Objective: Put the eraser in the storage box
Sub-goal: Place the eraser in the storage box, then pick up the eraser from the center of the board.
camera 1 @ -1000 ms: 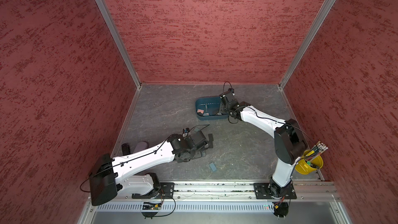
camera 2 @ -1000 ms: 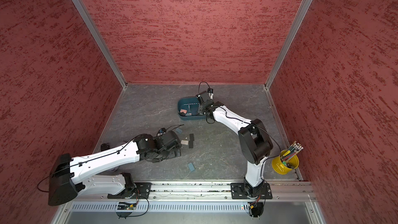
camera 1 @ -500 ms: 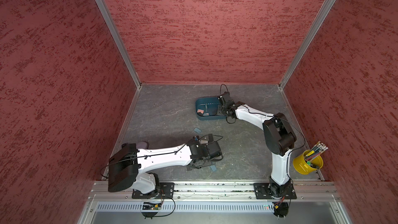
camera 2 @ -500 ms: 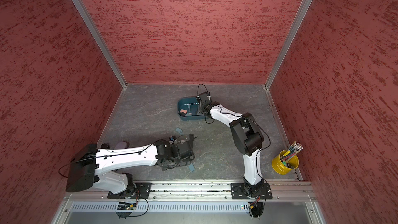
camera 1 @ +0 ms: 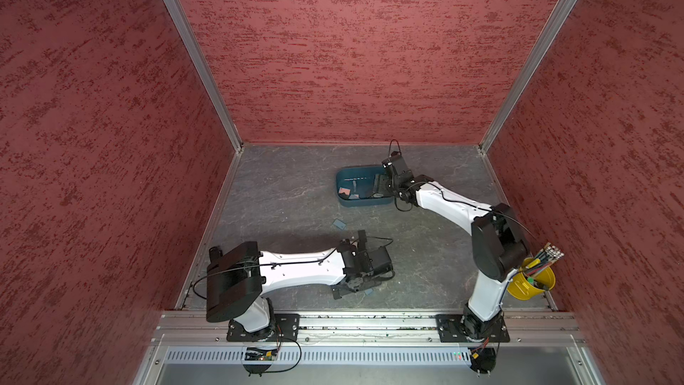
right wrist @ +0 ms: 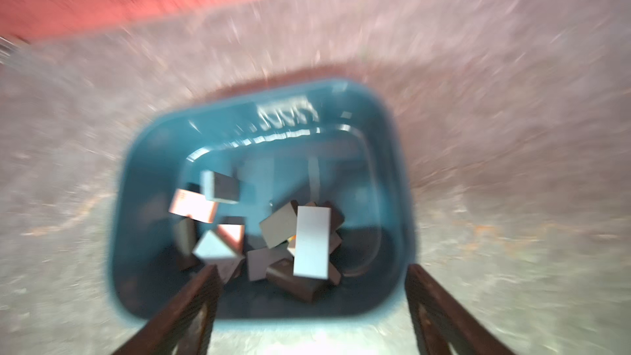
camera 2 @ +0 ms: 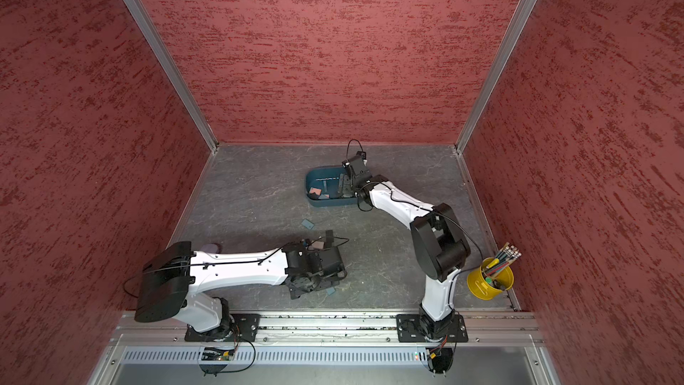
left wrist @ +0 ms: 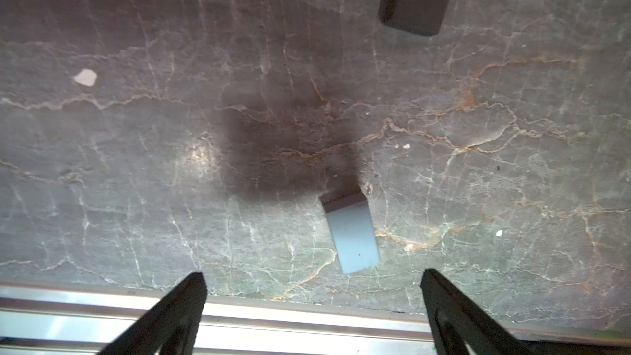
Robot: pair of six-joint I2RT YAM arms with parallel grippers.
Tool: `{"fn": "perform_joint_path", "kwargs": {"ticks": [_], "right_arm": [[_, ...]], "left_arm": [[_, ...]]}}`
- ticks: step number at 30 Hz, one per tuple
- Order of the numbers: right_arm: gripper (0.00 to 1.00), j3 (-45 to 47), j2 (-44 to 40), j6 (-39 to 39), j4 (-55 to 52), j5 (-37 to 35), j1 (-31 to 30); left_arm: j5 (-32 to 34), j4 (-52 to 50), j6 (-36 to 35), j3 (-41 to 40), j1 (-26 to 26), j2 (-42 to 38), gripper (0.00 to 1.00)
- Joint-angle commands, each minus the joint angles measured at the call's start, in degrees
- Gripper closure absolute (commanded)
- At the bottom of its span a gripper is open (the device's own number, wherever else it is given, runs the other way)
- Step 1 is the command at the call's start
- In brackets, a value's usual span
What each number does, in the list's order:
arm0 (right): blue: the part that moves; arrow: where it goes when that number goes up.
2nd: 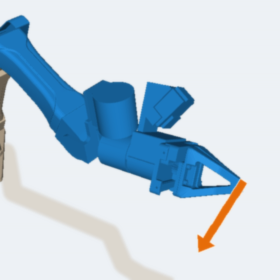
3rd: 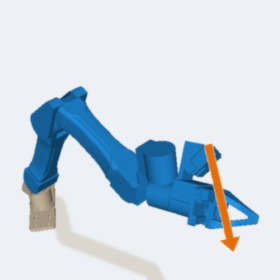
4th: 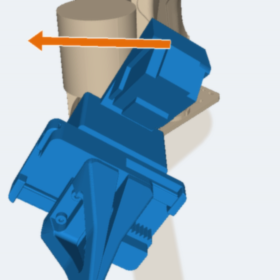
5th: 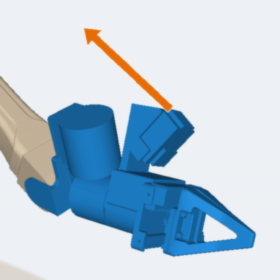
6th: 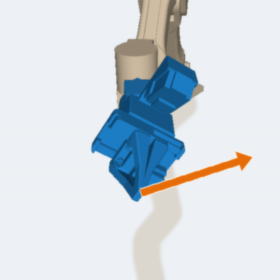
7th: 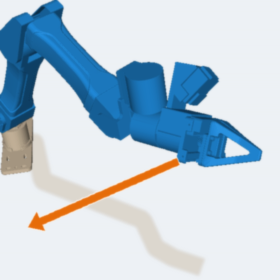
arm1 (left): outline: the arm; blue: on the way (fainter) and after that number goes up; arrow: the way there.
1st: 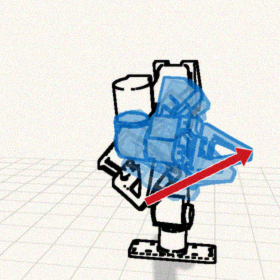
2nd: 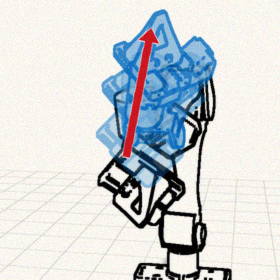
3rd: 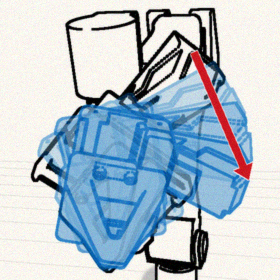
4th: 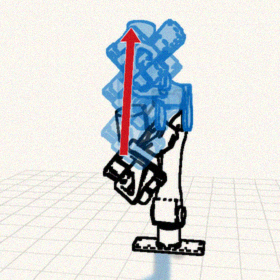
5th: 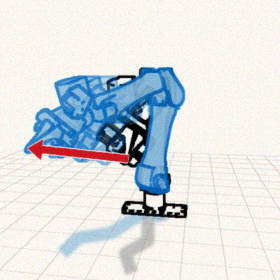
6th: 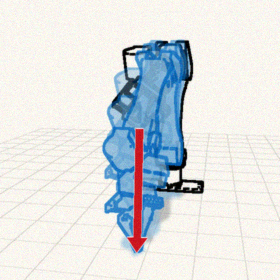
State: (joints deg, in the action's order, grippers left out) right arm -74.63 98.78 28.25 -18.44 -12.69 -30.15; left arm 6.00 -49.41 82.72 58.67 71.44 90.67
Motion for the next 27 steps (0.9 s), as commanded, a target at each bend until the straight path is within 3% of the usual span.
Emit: {"fn": "perform_joint_path", "kwargs": {"ticks": [1, 12, 27], "right_arm": [[0.1, 4.25, -6.07, 0.06, 3.53, -4.23, 0.41], [0.01, 19.3, -20.17, -0.74, 9.11, -8.94, 0.55], [0.01, 30.99, -30.89, -0.78, 14.15, -9.99, 0.71]], "left_arm": [[-0.83, -0.01, 2.23, 1.42, 0.15, 1.67, 0.0], [-3.87, 0.19, 3.28, 5.61, 0.26, 8.23, 0.02], [-4.77, -1.6, 5.59, 10.82, 0.89, 14.67, 0.27]]}}
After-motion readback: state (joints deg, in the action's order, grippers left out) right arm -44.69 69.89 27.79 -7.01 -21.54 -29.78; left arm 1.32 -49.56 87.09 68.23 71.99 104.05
